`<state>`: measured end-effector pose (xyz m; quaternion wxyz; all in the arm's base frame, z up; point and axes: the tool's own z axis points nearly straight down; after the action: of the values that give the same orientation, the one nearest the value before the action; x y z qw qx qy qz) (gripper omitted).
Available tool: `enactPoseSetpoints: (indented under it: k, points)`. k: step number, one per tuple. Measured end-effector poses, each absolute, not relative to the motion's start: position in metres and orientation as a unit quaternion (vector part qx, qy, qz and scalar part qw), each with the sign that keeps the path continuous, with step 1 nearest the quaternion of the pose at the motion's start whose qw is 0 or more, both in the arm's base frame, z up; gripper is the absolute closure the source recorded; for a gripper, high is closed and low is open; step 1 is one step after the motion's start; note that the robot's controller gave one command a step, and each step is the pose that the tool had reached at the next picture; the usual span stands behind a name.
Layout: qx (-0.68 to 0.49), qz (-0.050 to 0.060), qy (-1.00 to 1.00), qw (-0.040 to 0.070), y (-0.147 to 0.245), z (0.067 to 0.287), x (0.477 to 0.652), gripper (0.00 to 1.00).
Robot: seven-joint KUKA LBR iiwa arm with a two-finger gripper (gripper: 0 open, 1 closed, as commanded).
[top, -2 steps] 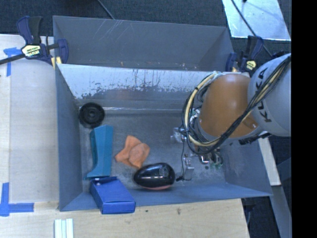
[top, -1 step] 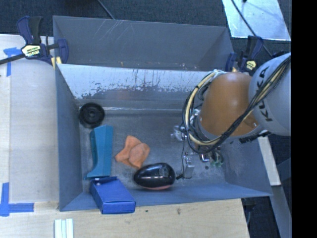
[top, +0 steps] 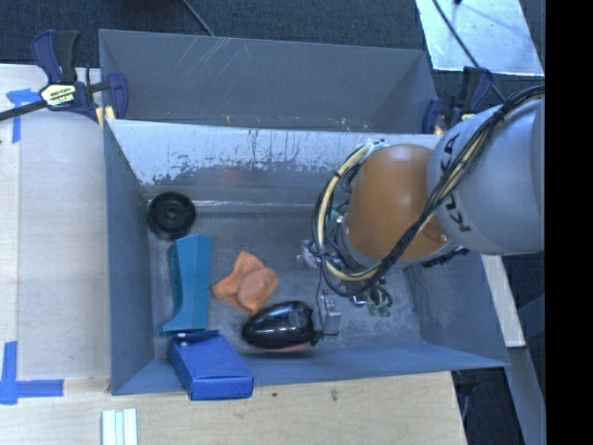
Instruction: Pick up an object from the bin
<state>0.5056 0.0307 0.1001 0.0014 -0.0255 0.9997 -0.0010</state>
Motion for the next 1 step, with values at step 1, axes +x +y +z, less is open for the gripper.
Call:
enactPoseSetpoints:
  k: [1]
  points:
    - [0.013,-0.002,1.0,0.0,0.0502,0.0842,0.4997,0.0]
